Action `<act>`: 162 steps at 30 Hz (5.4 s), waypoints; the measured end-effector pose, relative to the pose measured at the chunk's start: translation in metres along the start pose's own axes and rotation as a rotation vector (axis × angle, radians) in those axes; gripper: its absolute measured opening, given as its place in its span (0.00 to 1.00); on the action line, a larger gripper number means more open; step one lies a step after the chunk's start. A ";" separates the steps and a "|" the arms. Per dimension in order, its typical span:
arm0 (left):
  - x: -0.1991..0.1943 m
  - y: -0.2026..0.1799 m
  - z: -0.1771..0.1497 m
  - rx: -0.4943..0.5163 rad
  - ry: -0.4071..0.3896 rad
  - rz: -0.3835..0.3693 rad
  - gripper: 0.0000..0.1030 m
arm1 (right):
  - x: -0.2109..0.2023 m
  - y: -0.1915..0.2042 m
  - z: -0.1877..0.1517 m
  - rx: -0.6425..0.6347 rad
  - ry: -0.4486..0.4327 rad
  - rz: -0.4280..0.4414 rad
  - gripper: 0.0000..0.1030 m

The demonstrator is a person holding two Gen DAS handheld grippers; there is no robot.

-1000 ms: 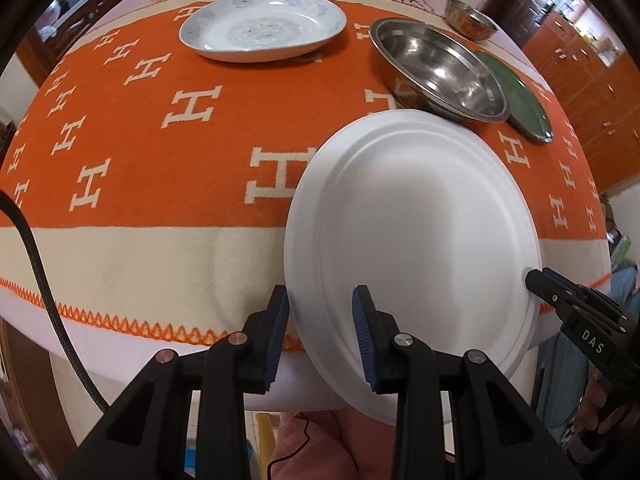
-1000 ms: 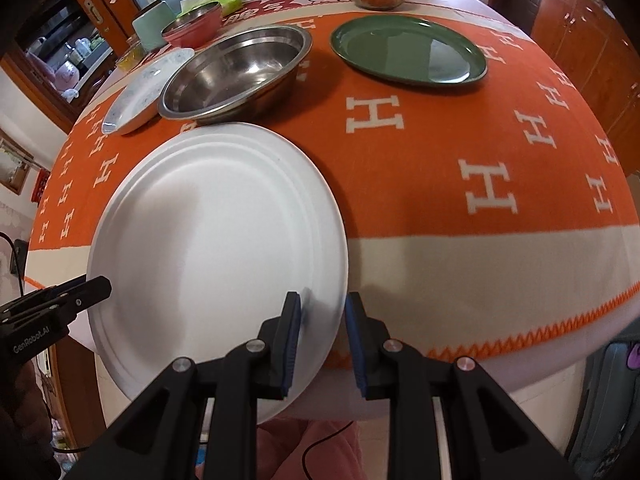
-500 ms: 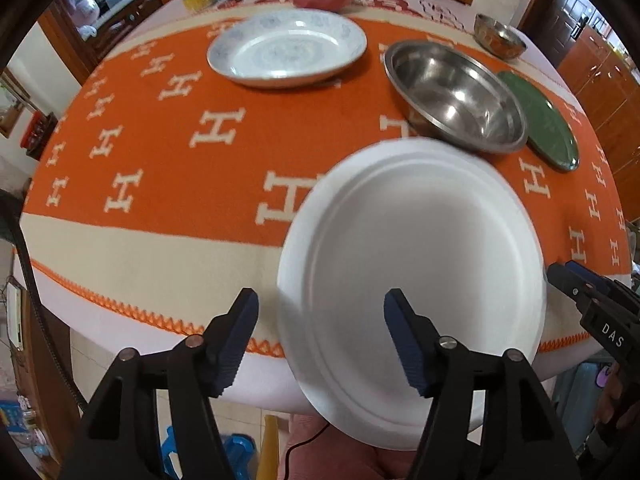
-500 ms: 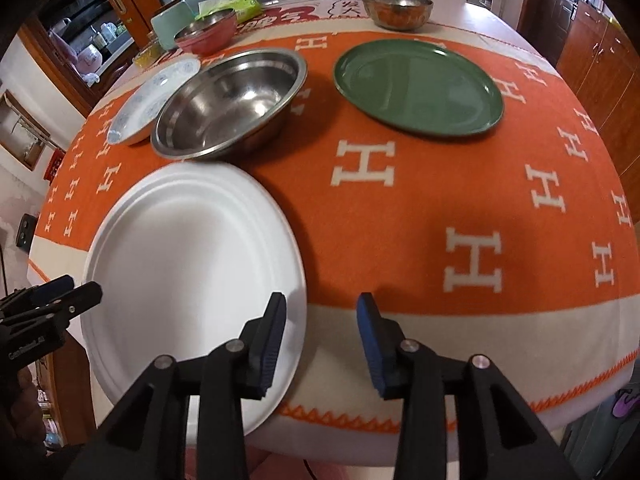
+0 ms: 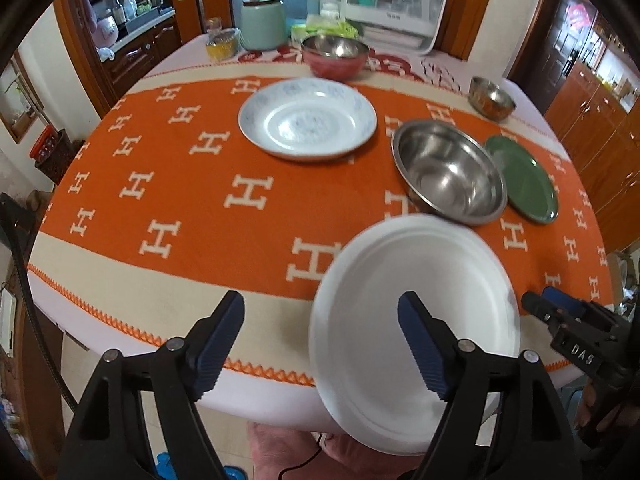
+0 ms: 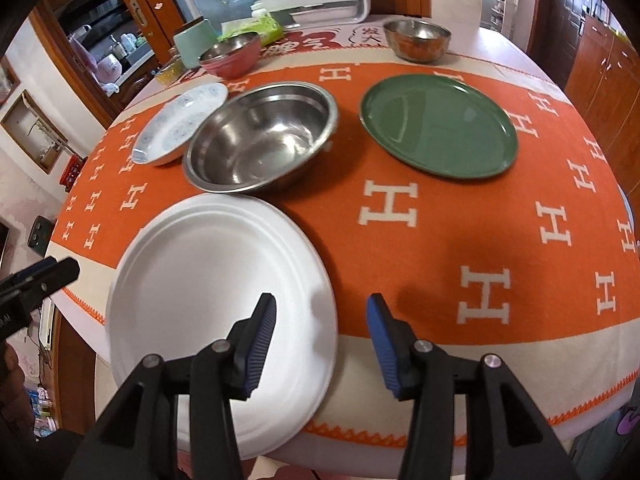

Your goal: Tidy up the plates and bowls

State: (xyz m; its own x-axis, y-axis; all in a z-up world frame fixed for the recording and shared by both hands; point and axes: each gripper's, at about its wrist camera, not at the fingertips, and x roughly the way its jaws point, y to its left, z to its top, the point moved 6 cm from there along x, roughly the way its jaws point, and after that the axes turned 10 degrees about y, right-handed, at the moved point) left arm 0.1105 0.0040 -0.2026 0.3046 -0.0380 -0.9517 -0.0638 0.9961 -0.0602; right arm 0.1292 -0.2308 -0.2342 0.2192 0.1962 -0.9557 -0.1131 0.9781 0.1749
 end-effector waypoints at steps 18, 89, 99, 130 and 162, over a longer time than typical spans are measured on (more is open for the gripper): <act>-0.016 0.085 0.054 0.149 -0.013 -0.066 0.78 | 0.003 0.096 0.013 0.127 -0.089 0.034 0.53; 0.170 0.104 0.260 0.448 0.211 -0.272 0.63 | 0.123 0.149 0.158 0.596 -0.323 0.139 0.26; 0.177 0.093 0.256 0.473 0.202 -0.256 0.43 | 0.124 0.143 0.161 0.603 -0.361 0.143 0.20; 0.158 0.105 0.244 0.576 0.164 -0.251 0.20 | 0.122 0.158 0.156 0.607 -0.291 0.158 0.13; 0.017 0.139 0.199 0.526 -0.019 -0.301 0.20 | 0.013 0.209 0.121 0.417 -0.413 0.123 0.13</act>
State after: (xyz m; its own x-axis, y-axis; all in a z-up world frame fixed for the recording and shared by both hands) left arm 0.2961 0.1574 -0.1675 0.2537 -0.3273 -0.9102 0.5045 0.8477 -0.1643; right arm 0.2253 -0.0153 -0.1816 0.5964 0.2386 -0.7664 0.2104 0.8750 0.4361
